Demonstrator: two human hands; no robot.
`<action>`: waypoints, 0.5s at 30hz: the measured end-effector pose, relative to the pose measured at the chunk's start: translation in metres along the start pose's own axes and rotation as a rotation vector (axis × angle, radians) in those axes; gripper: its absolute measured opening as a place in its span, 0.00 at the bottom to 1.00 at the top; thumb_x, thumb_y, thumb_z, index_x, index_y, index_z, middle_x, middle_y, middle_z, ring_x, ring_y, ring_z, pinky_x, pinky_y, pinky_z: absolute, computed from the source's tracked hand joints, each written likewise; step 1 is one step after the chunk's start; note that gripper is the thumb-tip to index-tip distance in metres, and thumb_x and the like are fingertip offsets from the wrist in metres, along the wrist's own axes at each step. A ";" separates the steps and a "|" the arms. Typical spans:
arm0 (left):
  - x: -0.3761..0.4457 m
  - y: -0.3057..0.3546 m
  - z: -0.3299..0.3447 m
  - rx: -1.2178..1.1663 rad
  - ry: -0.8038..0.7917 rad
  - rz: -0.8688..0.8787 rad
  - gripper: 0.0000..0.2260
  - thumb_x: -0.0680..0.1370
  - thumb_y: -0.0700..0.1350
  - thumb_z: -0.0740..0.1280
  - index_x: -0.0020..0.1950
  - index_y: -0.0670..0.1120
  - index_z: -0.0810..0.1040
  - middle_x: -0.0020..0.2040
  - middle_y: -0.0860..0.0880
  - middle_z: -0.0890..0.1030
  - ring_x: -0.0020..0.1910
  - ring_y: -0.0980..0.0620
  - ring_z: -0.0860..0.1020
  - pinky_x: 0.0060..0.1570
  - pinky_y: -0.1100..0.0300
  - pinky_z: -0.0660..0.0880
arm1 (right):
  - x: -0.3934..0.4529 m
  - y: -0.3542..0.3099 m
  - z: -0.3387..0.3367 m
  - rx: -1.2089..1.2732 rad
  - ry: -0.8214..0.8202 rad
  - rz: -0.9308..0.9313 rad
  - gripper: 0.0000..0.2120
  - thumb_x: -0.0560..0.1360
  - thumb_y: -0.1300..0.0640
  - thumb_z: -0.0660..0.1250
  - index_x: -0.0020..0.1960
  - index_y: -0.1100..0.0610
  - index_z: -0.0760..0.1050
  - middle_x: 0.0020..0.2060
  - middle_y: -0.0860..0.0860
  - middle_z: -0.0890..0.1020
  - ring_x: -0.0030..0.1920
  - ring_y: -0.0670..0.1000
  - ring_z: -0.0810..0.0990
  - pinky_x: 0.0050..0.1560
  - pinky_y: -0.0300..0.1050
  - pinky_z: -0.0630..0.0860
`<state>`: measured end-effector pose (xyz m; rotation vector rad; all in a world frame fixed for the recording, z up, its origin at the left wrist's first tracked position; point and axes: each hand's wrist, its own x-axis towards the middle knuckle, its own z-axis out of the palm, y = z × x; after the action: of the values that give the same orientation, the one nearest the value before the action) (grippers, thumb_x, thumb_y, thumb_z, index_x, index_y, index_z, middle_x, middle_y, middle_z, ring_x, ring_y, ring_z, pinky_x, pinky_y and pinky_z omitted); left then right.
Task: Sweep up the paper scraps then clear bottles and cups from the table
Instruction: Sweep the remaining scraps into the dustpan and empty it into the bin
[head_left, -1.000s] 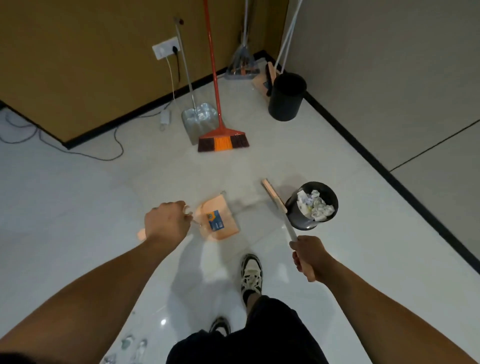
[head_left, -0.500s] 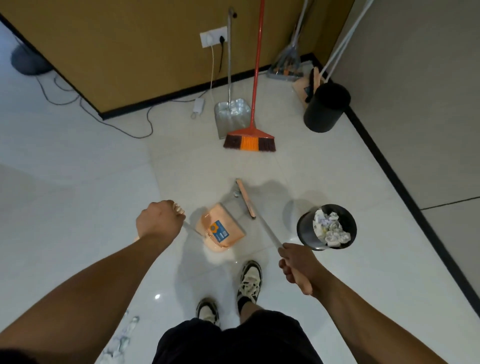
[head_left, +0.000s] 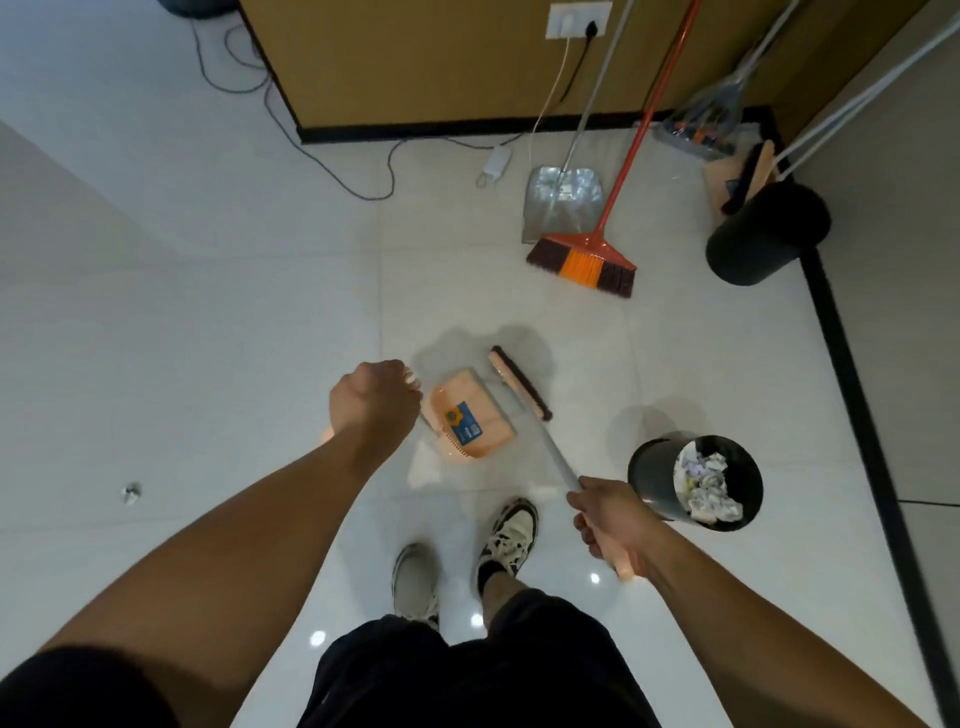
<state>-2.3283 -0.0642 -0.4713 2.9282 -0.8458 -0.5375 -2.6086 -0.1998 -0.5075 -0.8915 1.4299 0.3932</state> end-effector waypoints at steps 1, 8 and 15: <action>0.001 0.001 -0.001 0.009 0.001 0.005 0.06 0.74 0.51 0.65 0.41 0.51 0.77 0.36 0.50 0.77 0.36 0.46 0.74 0.35 0.60 0.66 | -0.010 0.004 0.004 0.041 -0.037 -0.003 0.11 0.78 0.60 0.66 0.60 0.57 0.75 0.28 0.53 0.70 0.22 0.48 0.64 0.24 0.38 0.60; -0.015 -0.018 0.000 0.007 0.002 0.022 0.04 0.74 0.48 0.66 0.46 0.50 0.78 0.40 0.49 0.79 0.36 0.46 0.75 0.36 0.59 0.69 | -0.067 0.007 -0.003 0.106 -0.123 -0.027 0.14 0.79 0.56 0.69 0.64 0.55 0.74 0.32 0.55 0.73 0.24 0.48 0.65 0.21 0.38 0.61; -0.058 -0.071 0.004 -0.120 0.019 -0.165 0.07 0.73 0.52 0.65 0.39 0.50 0.75 0.39 0.50 0.78 0.36 0.47 0.72 0.36 0.59 0.68 | -0.063 -0.014 0.025 -0.040 0.014 -0.165 0.10 0.78 0.60 0.68 0.58 0.53 0.73 0.28 0.54 0.74 0.21 0.48 0.68 0.21 0.38 0.66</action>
<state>-2.3394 0.0272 -0.4667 2.9024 -0.5526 -0.5482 -2.5911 -0.1735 -0.4463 -1.0379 1.3539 0.2927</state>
